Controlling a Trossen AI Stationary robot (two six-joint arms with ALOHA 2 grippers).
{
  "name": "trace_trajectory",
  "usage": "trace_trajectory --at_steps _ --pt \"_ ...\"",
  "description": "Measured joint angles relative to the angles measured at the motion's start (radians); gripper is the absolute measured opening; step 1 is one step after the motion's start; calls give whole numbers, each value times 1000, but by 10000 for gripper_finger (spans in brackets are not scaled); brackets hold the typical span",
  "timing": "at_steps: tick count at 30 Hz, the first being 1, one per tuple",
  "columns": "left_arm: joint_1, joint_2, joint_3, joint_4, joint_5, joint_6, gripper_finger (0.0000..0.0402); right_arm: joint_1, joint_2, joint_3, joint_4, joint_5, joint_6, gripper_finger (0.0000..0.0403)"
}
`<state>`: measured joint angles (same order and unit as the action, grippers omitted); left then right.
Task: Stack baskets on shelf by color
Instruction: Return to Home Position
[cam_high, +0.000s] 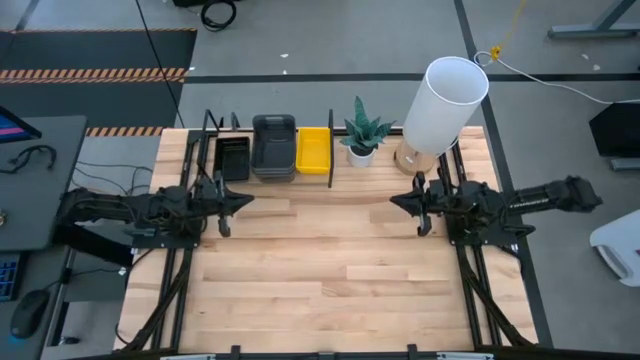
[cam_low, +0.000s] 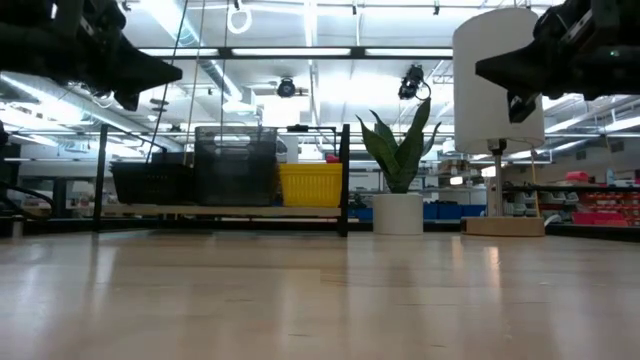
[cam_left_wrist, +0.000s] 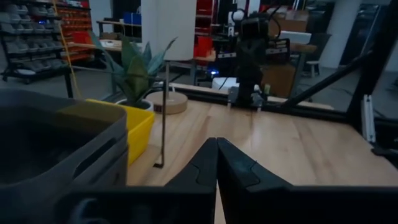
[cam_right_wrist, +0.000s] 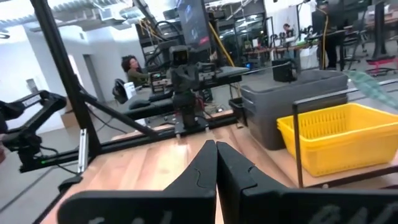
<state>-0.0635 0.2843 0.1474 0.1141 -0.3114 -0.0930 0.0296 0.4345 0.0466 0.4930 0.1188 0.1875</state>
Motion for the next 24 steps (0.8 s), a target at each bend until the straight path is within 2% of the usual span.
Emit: trace_trajectory --at_steps 7,15,18,22,24 --pt "-5 0 0 -14 1 -5 5 -52 0 -41 -1 -26 28 2" --pt "-14 2 0 -48 21 -100 8 -53 2 -40 -7 -8 81 3" --pt "-23 3 0 -42 25 -54 5 -22 15 -40 -3 -38 122 11" --pt "-26 1 0 -37 30 -34 6 27 30 -40 13 -34 43 28" --pt "-25 -3 3 -32 81 -50 8 29 30 -34 15 -32 43 31"
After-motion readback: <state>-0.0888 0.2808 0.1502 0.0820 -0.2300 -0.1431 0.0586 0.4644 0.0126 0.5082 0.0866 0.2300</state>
